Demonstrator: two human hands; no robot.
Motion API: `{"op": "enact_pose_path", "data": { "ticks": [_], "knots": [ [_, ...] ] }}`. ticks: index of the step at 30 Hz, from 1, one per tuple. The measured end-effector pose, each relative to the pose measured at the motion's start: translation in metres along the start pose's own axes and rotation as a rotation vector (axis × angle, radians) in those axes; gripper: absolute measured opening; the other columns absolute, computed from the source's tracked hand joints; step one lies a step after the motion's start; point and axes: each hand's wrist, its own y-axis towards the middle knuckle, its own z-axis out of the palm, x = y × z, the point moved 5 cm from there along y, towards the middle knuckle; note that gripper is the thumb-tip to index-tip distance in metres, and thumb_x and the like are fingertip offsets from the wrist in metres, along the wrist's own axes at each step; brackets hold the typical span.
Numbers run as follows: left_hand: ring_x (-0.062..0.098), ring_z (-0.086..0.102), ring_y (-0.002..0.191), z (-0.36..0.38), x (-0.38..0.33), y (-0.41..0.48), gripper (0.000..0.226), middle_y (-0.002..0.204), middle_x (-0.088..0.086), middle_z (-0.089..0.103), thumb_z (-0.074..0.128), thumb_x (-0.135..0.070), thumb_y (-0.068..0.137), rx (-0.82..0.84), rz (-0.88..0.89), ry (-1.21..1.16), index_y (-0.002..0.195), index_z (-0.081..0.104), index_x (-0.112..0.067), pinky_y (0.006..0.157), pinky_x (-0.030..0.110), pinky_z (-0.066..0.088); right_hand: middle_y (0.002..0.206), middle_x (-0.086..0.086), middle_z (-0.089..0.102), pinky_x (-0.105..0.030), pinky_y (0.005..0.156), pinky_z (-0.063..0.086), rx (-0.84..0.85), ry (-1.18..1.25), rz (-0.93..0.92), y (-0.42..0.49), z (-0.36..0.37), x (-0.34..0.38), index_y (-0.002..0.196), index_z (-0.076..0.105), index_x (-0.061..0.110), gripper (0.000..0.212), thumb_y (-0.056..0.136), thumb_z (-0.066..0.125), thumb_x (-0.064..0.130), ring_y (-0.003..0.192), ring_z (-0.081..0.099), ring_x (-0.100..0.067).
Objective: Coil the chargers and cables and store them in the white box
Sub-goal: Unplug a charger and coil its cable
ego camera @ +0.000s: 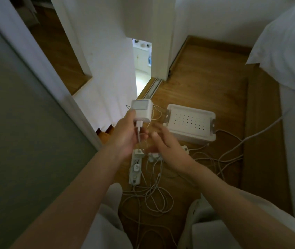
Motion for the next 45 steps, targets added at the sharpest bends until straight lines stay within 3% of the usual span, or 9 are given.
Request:
{"op": "enact_pose_path", "data": {
  "ticks": [3,8,11,15,21,24,30,38,45],
  "knots": [
    [0.006,0.043,0.045,-0.012,-0.006,-0.002,0.039,0.072,0.004,0.047,0.035,-0.035,0.099,0.014,-0.079,-0.166,0.126,0.043,-0.008,0.033,0.015,0.034,0.083,0.004,0.06,-0.013,0.064,0.044,0.254,-0.287,-0.102,-0.01,0.013,0.003,0.104,0.06,0.011,0.027,0.099,0.038,0.027,0.071,0.054,-0.004],
    [0.003,0.03,0.029,-0.027,-0.019,-0.016,0.047,0.051,-0.003,0.048,0.035,-0.053,0.092,0.246,-0.197,-0.113,0.102,0.049,-0.009,0.027,0.01,0.022,0.068,0.0,0.054,-0.031,0.059,0.042,0.368,-0.466,-0.101,-0.012,0.008,-0.008,0.075,0.057,0.024,0.029,0.097,0.04,0.032,0.058,0.048,-0.016],
    [0.003,0.028,0.032,-0.034,-0.024,-0.028,0.053,0.048,-0.004,0.044,0.032,-0.055,0.089,0.406,-0.156,0.24,0.098,0.054,-0.008,0.033,0.013,0.023,0.07,-0.004,0.06,-0.033,0.059,0.044,0.303,-0.517,-0.07,-0.008,-0.012,-0.013,0.078,0.061,0.021,0.03,0.095,0.042,0.037,0.06,0.053,-0.022],
    [0.004,0.032,0.038,-0.038,-0.015,-0.038,0.068,0.057,0.002,0.045,0.039,-0.054,0.084,0.476,-0.134,0.591,0.122,0.05,0.002,0.039,0.014,0.024,0.073,-0.002,0.062,-0.026,0.058,0.042,0.206,-0.575,-0.05,-0.005,-0.035,-0.01,0.091,0.066,0.017,0.029,0.093,0.046,0.039,0.06,0.052,-0.012],
    [0.025,0.045,0.077,-0.026,-0.004,-0.036,0.048,0.073,-0.003,0.06,0.05,-0.058,0.075,0.373,-0.066,0.776,0.102,0.063,-0.021,0.061,0.024,0.033,0.068,-0.001,0.062,-0.019,0.051,0.037,-0.033,-0.614,-0.094,-0.004,-0.046,0.005,0.083,0.065,0.02,0.033,0.088,0.048,0.048,0.055,0.052,-0.012],
    [0.018,0.061,0.078,-0.022,0.003,-0.028,0.025,0.083,-0.008,0.064,0.052,-0.05,0.085,0.307,-0.016,0.91,0.097,0.059,-0.03,0.062,0.023,0.043,0.061,0.007,0.058,-0.015,0.049,0.032,-0.076,-0.624,-0.082,-0.007,-0.05,0.012,0.081,0.066,0.025,0.028,0.089,0.05,0.047,0.051,0.049,-0.005],
    [0.01,0.063,0.069,-0.007,0.004,-0.017,0.033,0.09,-0.002,0.061,0.048,-0.046,0.09,0.305,0.127,1.162,0.107,0.052,-0.017,0.053,0.018,0.049,0.06,0.015,0.052,-0.014,0.051,0.029,-0.194,-0.661,-0.082,-0.003,-0.058,0.012,0.088,0.069,0.023,0.026,0.091,0.051,0.042,0.052,0.046,0.001],
    [0.015,0.063,0.086,-0.001,0.017,-0.004,0.023,0.095,-0.003,0.055,0.044,-0.037,0.096,0.17,0.116,1.03,0.109,0.038,-0.019,0.075,0.034,0.057,0.064,0.007,0.057,-0.011,0.041,0.035,-0.198,-0.556,-0.015,-0.002,-0.045,0.009,0.094,0.065,0.019,0.026,0.097,0.043,0.032,0.044,0.045,-0.002],
    [0.009,0.053,0.071,0.0,0.016,0.004,0.023,0.098,0.006,0.048,0.04,-0.029,0.099,-0.139,0.099,0.591,0.11,0.033,-0.01,0.042,0.01,0.046,0.071,0.005,0.054,-0.02,0.053,0.036,-0.126,-0.438,-0.014,-0.007,-0.013,0.008,0.1,0.053,0.015,0.027,0.101,0.028,0.024,0.06,0.052,-0.009]
  ]
}}
